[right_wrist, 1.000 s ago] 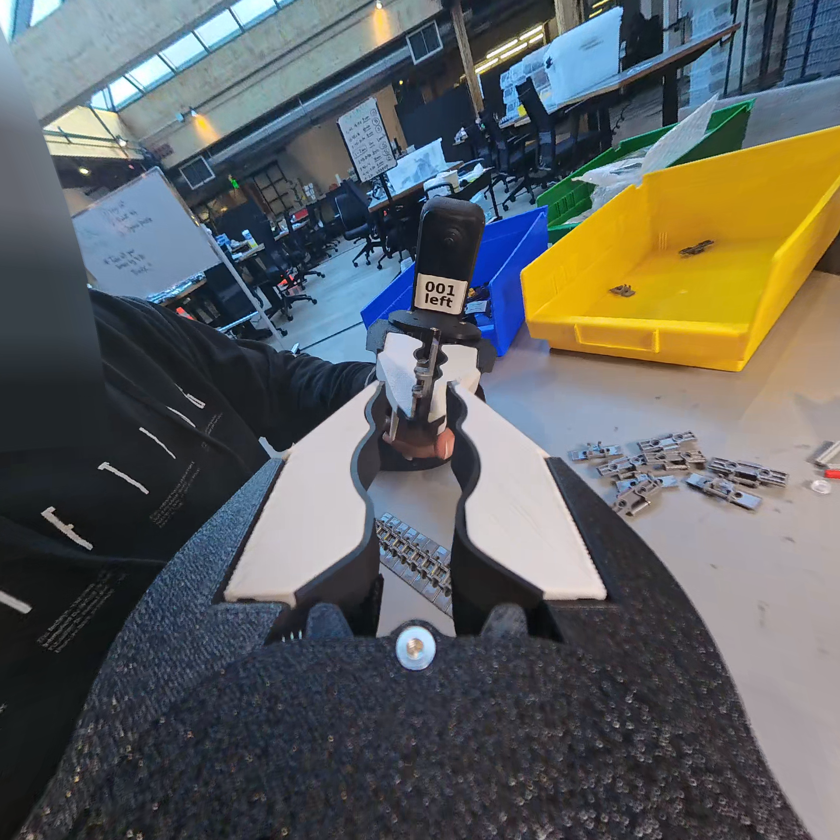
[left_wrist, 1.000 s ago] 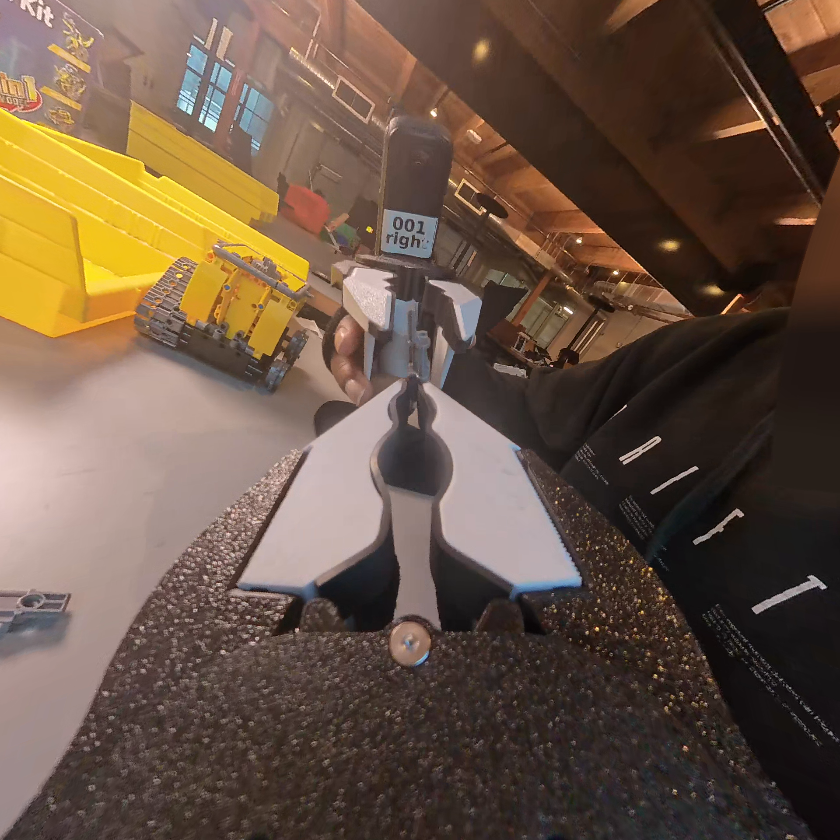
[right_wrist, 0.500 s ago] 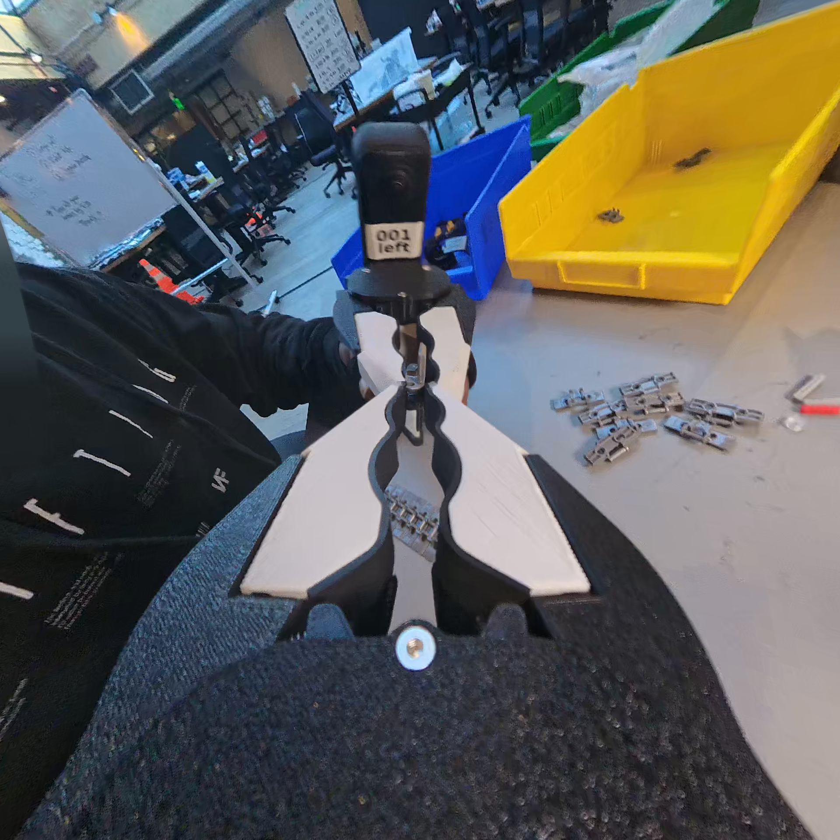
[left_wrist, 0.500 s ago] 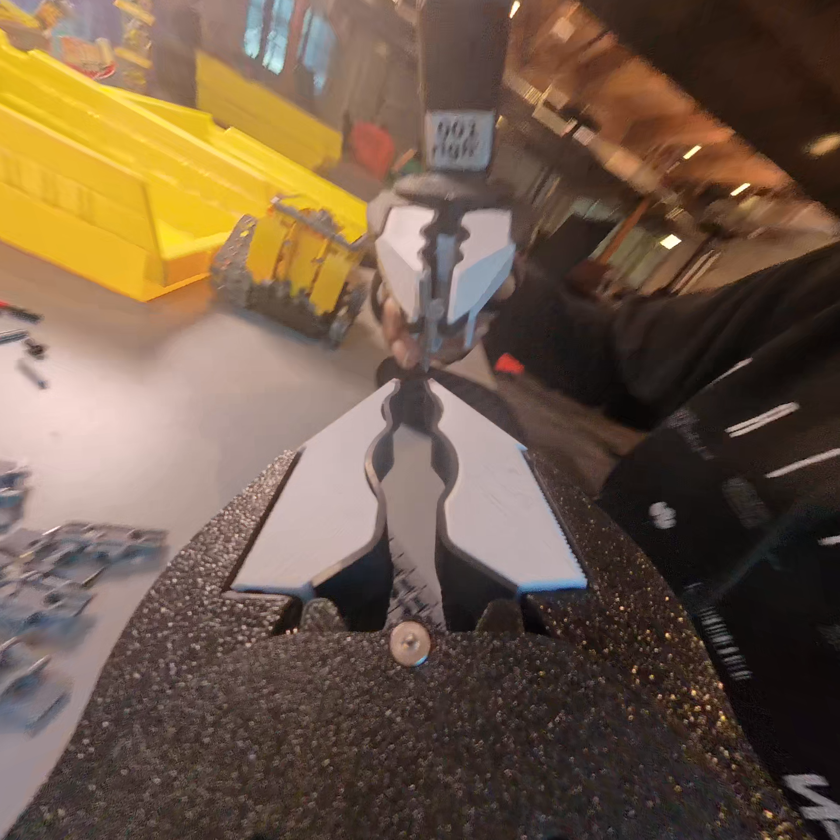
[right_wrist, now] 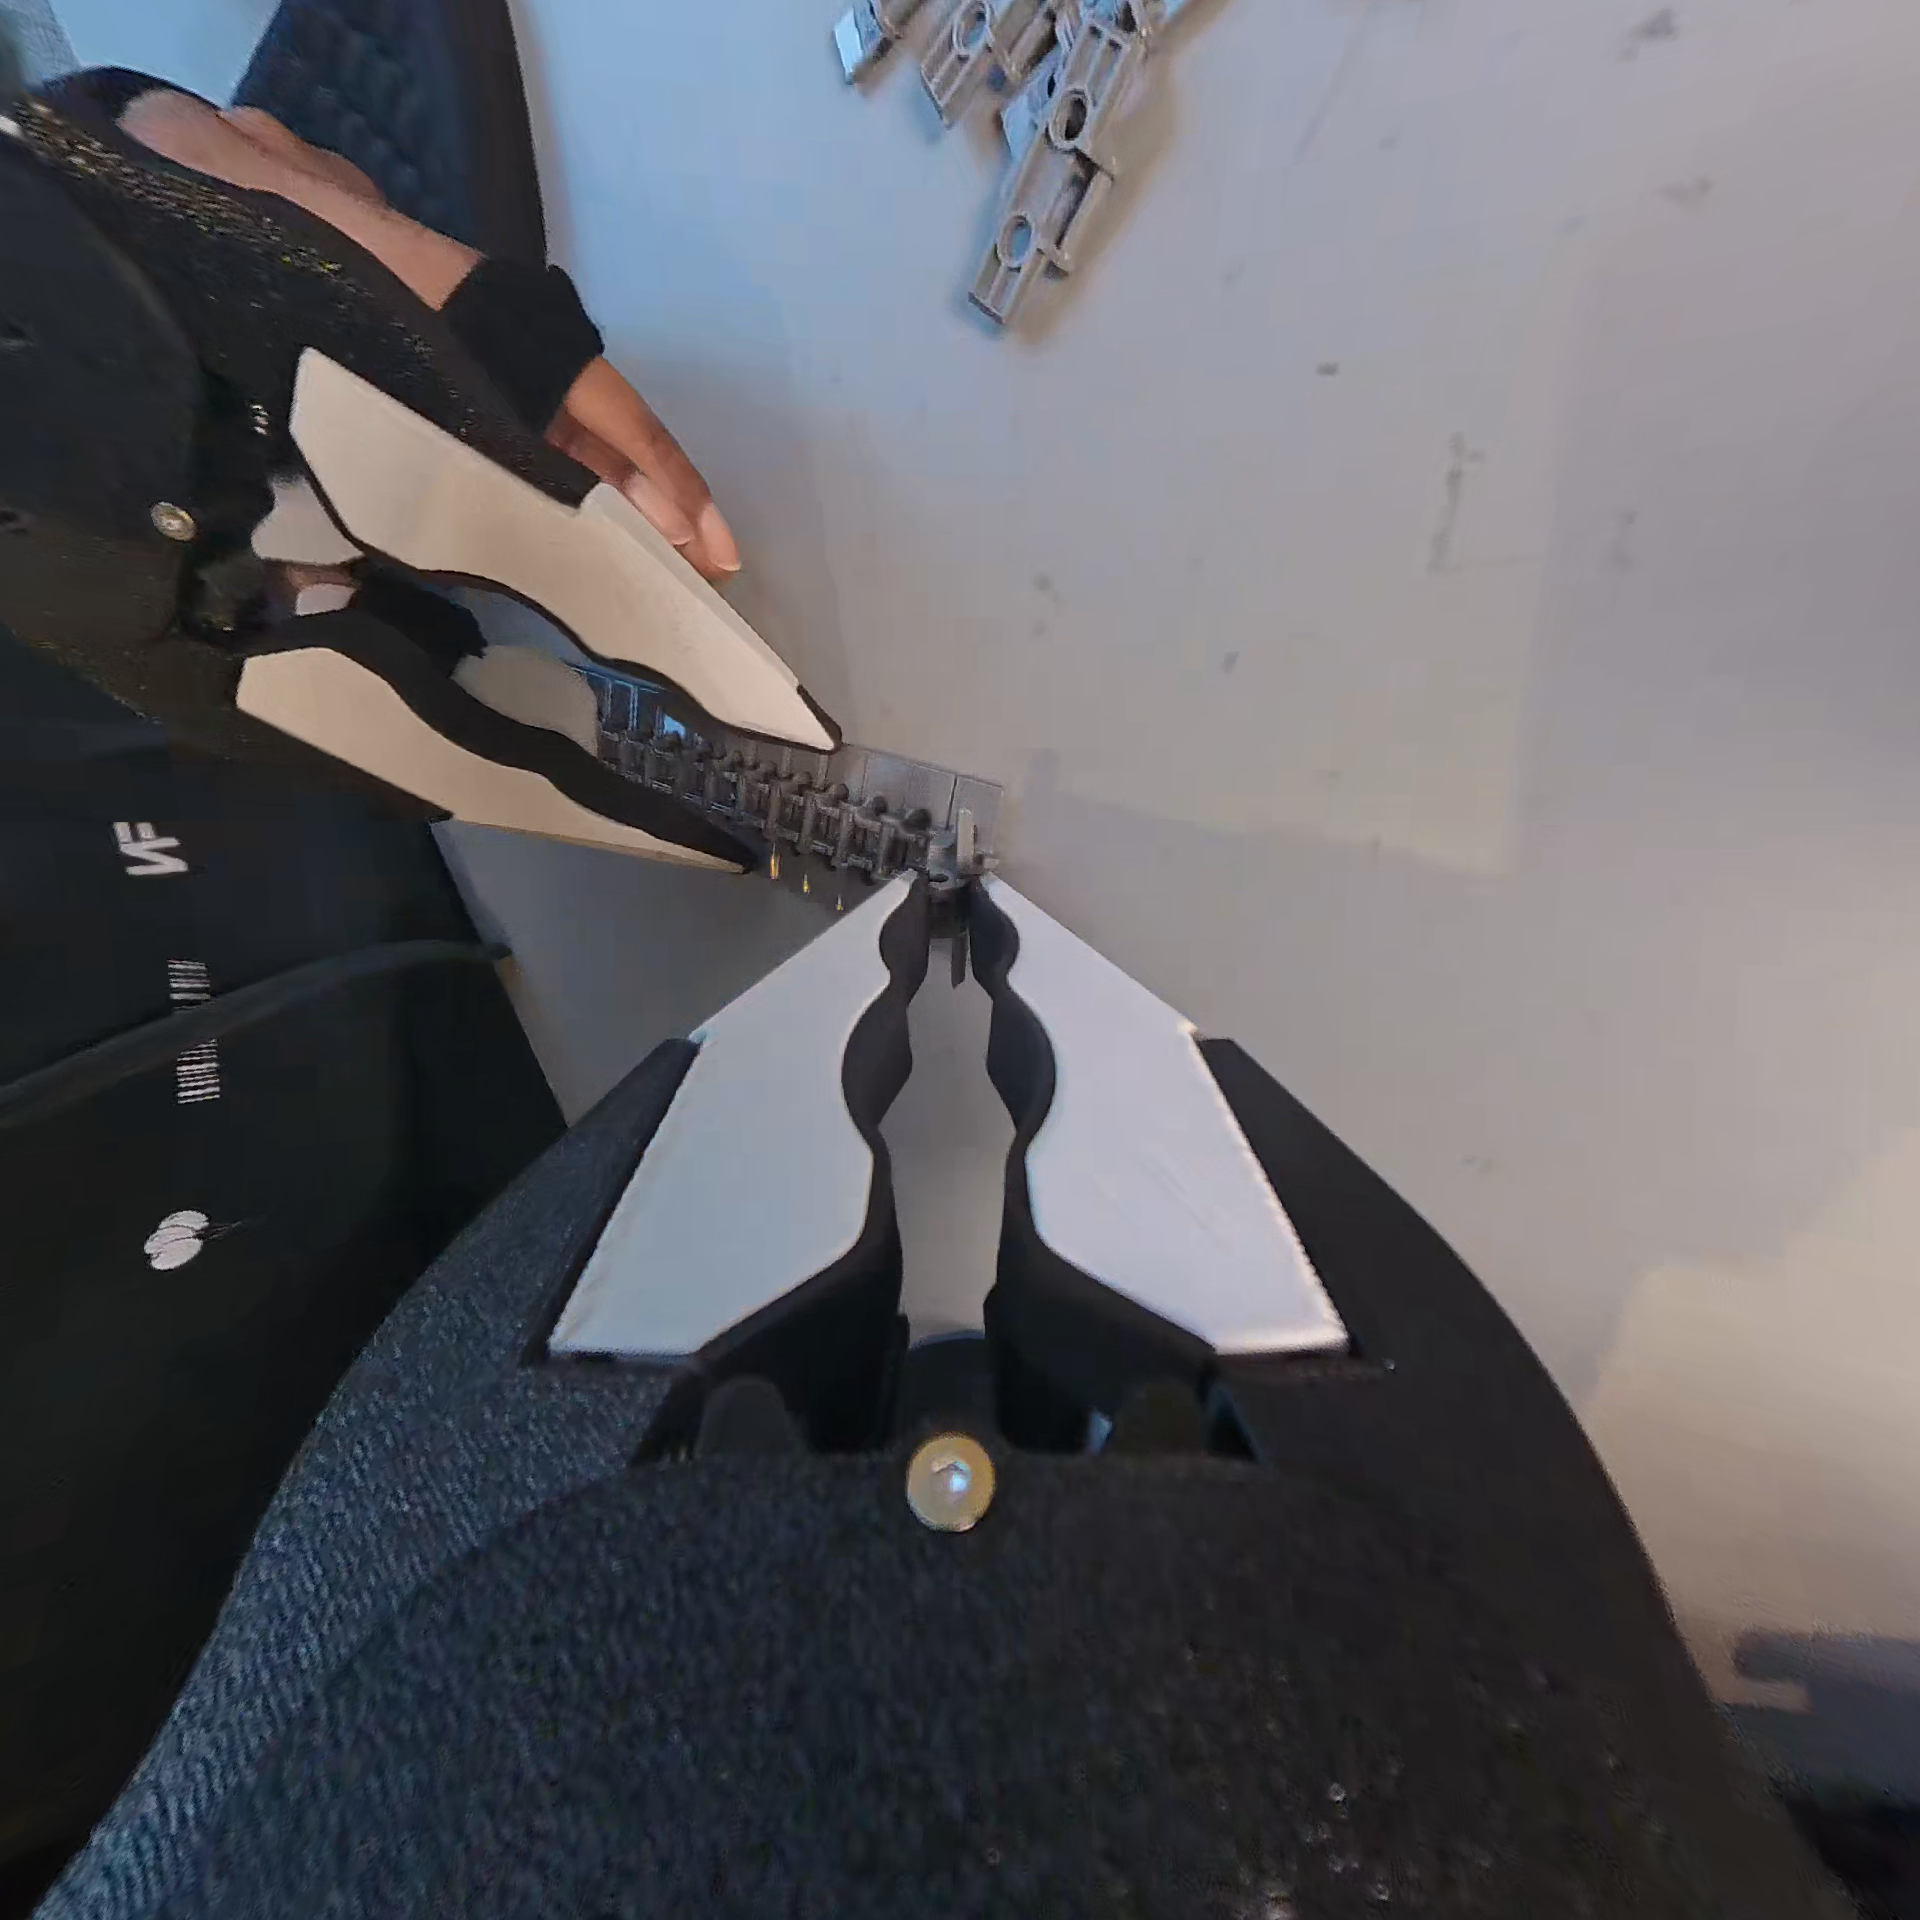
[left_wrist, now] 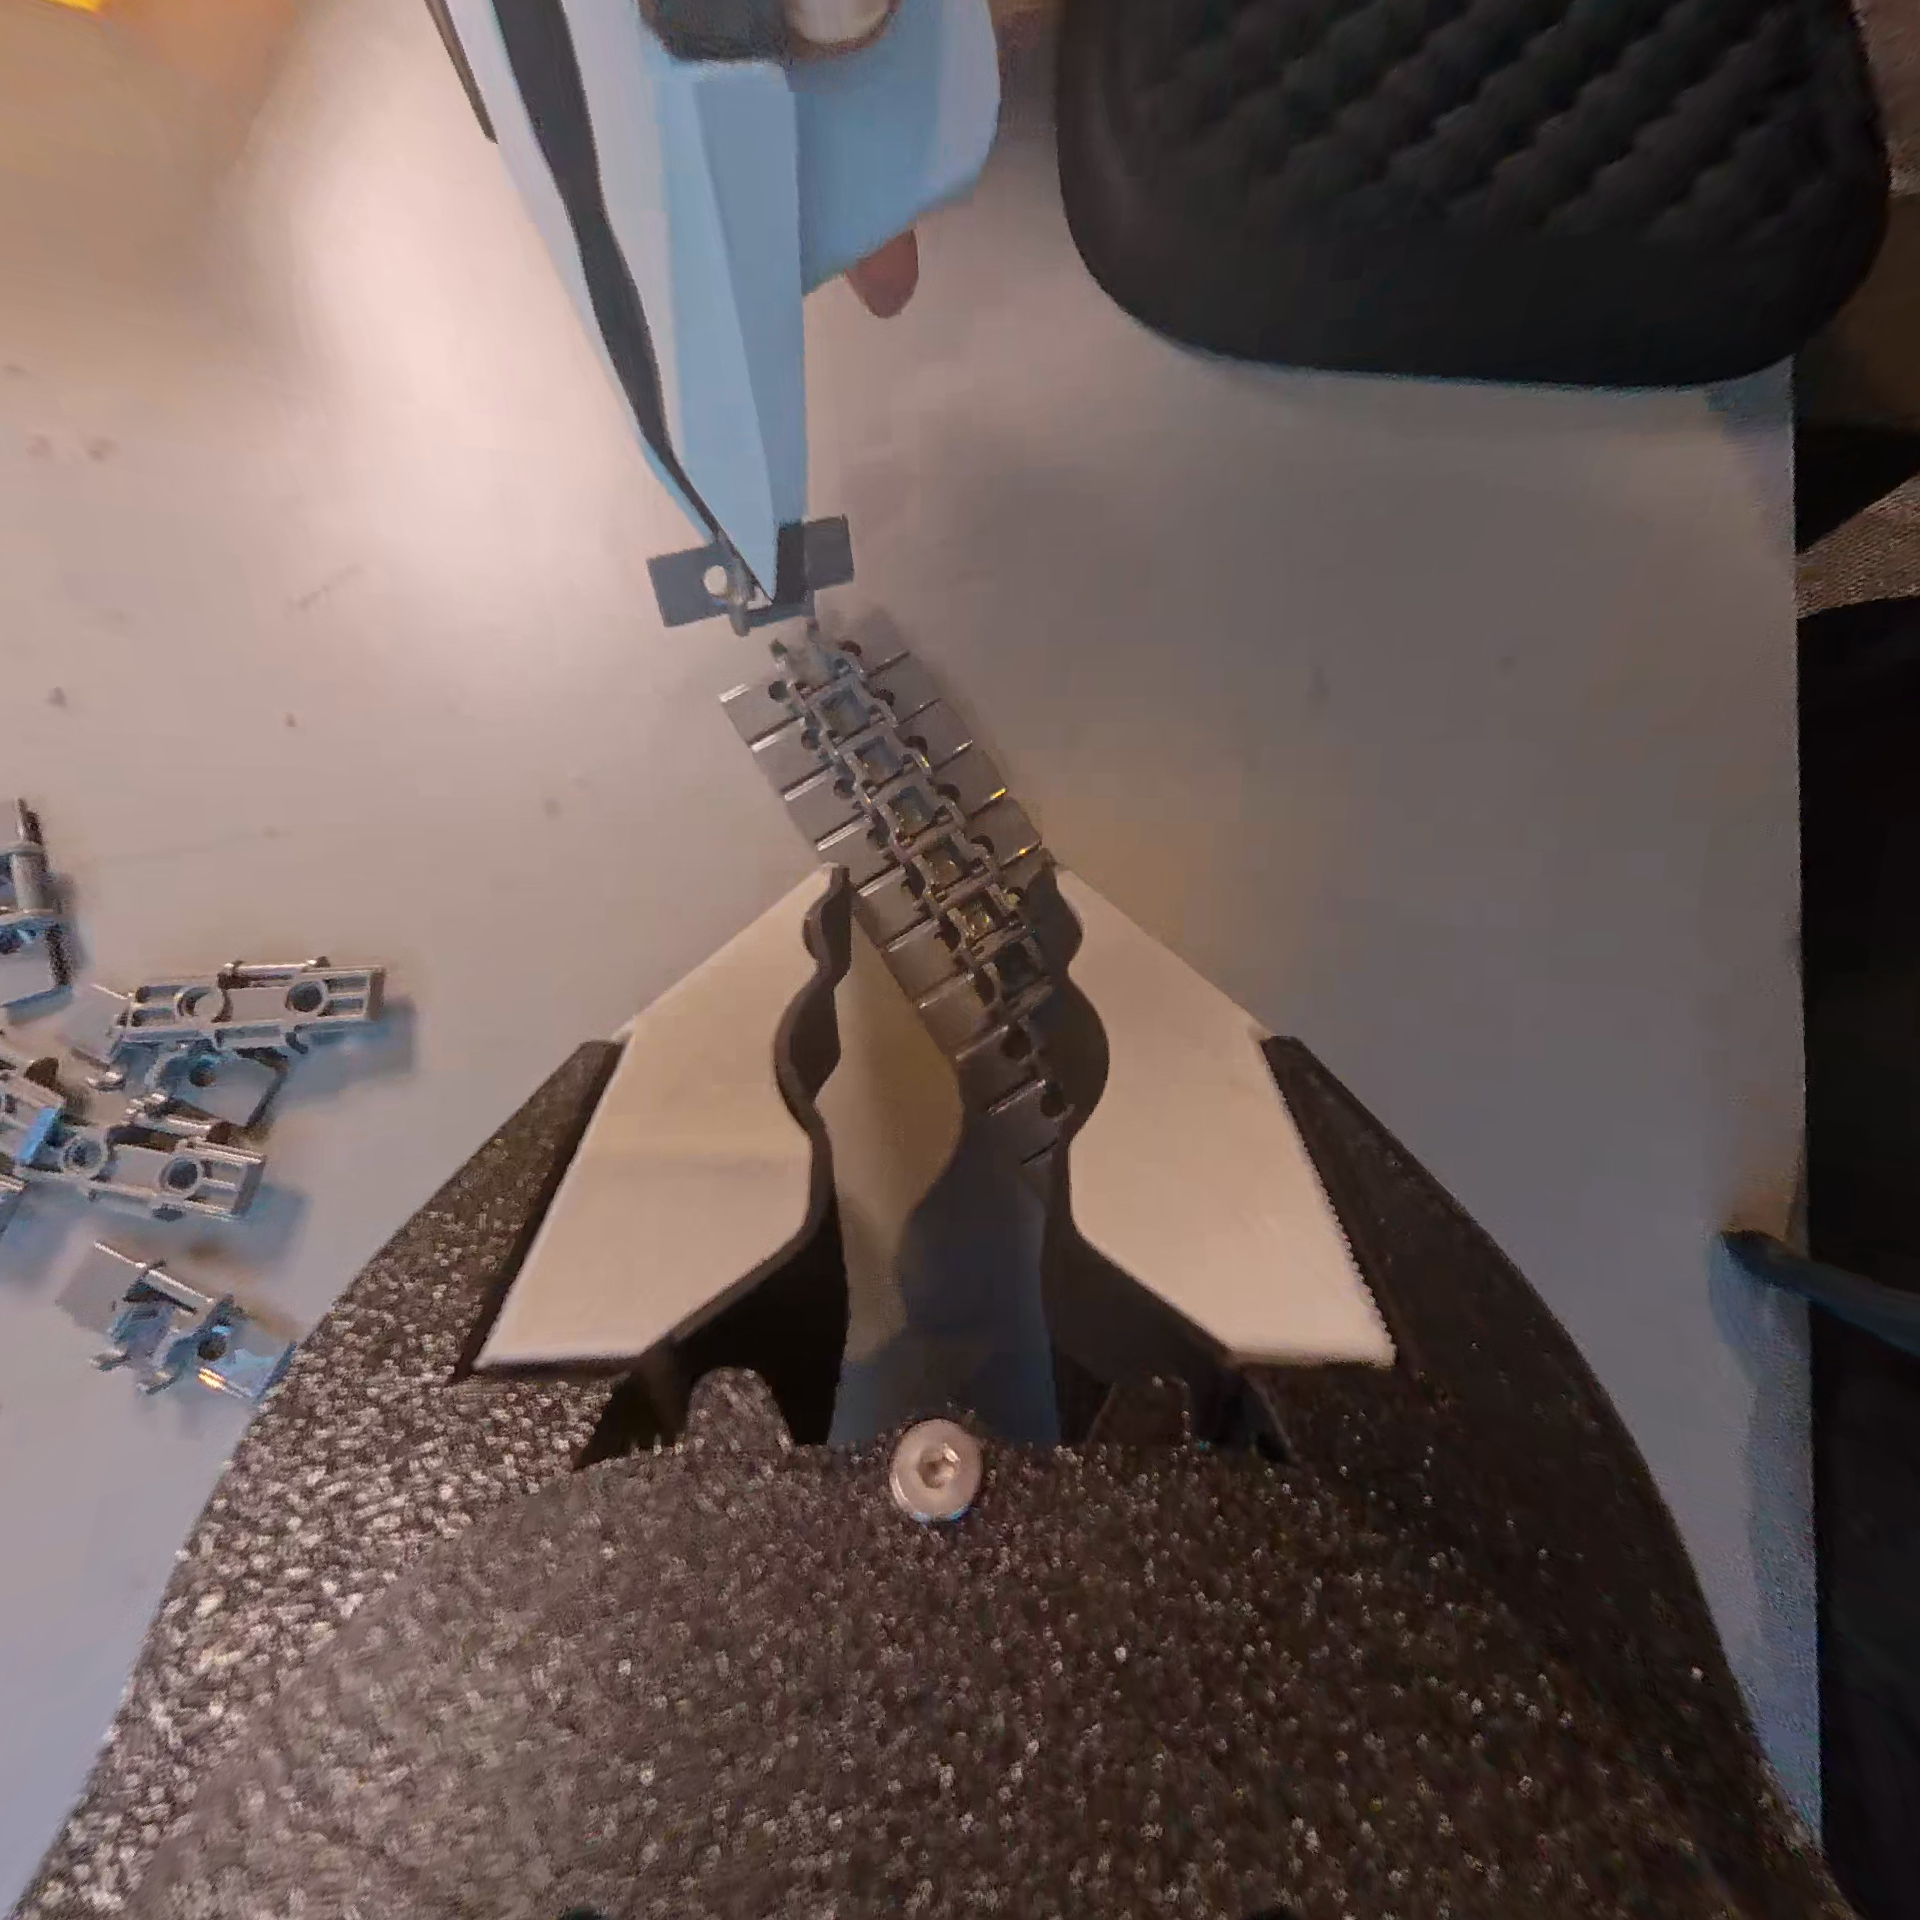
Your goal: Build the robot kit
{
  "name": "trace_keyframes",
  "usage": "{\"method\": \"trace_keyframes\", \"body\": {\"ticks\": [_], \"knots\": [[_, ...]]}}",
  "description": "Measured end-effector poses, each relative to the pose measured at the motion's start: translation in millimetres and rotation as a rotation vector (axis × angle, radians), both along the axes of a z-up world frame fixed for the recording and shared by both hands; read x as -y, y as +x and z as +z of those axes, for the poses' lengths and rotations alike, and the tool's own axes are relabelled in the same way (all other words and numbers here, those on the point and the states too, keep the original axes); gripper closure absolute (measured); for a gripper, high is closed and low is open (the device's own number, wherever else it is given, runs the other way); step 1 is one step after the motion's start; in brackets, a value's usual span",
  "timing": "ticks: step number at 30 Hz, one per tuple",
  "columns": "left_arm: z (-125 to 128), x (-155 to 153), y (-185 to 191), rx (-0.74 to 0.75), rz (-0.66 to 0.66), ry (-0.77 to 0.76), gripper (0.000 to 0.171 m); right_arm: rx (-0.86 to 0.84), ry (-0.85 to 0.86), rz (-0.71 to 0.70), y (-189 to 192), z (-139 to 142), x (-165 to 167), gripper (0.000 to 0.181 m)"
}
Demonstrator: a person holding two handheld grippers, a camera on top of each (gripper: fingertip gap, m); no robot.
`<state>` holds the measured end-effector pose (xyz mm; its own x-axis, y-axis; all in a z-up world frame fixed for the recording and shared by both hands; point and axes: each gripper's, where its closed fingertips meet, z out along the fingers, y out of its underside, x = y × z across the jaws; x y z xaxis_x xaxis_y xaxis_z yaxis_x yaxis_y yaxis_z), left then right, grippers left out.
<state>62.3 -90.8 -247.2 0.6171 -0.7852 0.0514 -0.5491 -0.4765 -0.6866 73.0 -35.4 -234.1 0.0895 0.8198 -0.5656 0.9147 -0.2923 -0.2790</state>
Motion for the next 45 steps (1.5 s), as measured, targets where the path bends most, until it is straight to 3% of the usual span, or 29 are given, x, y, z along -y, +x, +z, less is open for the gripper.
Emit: {"method": "trace_keyframes", "body": {"ticks": [9, 25, 45], "knots": [[-1, -2, -1, -0.020, 0.016, 0.026, 0.141, 0.101, -0.008, 0.016, 7, -9, 3, 0.174], [-1, -1, -1, -0.018, 0.017, 0.028, 0.141, 0.138, -0.015, -0.005, 2, -10, 2, 0.175], [-1, -1, -2, -0.025, 0.016, 0.038, 0.142, 0.286, 0.063, 0.096, 1, -16, 1, 0.175]]}}
